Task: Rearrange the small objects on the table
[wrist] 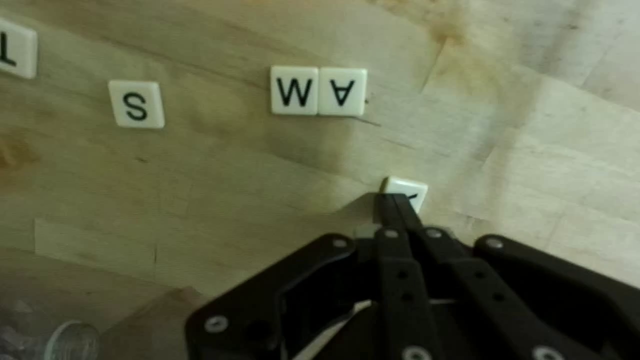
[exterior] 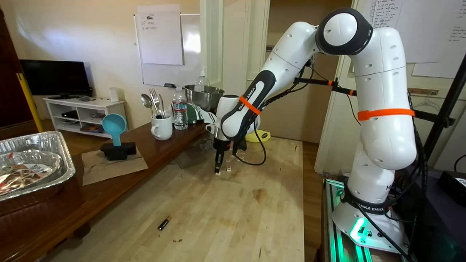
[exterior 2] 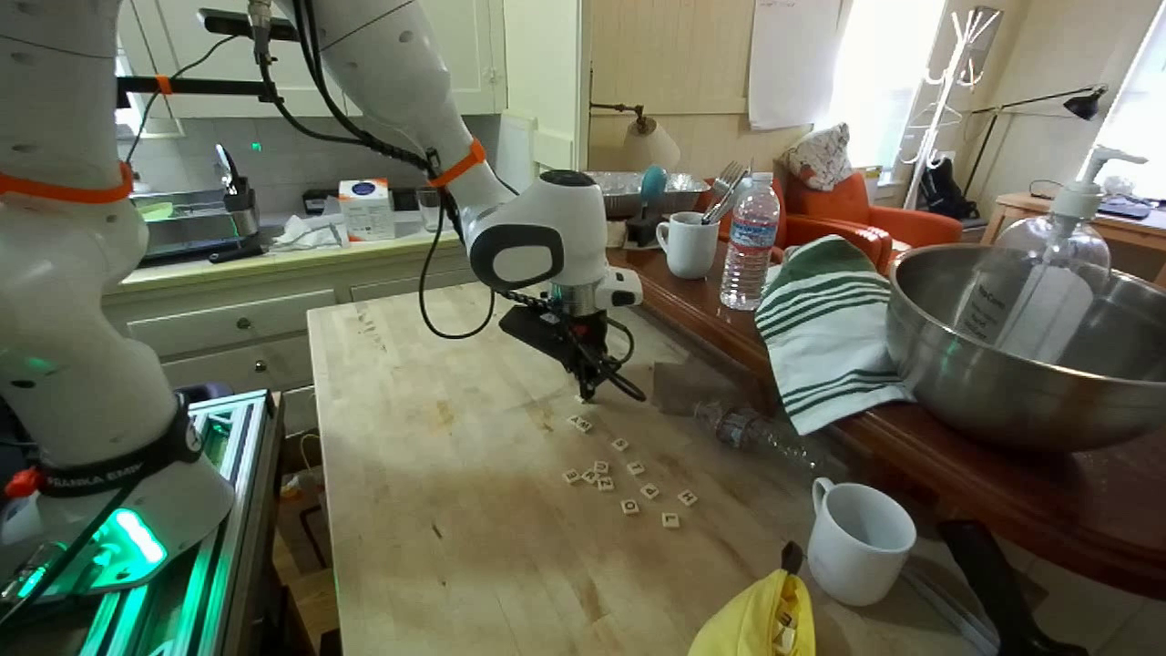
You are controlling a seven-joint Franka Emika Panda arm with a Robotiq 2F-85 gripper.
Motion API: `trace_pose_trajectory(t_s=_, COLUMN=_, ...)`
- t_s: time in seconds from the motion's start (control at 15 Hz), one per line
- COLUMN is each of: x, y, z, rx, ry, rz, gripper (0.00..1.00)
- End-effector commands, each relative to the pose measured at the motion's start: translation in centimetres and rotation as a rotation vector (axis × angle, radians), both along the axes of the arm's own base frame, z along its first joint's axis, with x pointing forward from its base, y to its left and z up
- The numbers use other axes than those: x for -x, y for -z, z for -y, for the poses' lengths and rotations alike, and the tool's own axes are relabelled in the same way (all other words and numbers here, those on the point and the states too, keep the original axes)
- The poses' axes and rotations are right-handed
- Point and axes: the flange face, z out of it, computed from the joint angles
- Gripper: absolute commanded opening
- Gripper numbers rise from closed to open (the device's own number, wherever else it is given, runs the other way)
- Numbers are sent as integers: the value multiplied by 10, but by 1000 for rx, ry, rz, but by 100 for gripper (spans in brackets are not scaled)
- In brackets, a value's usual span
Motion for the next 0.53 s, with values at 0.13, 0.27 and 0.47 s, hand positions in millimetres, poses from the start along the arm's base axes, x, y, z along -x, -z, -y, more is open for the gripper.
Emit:
trace_pose_trajectory(t_s=0.13, x=25, y=9, z=-3, rx=-42, ry=281, rz=-71, gripper=0)
trace_pose_trajectory(t_s=0.27, x=29, y=8, z=-1, rx=-57, ry=383, rz=-65, gripper=0)
trace_pose_trajectory(t_s=0.47, x=35, y=7, z=4, rx=-71, ry=515, rz=-63, gripper=0)
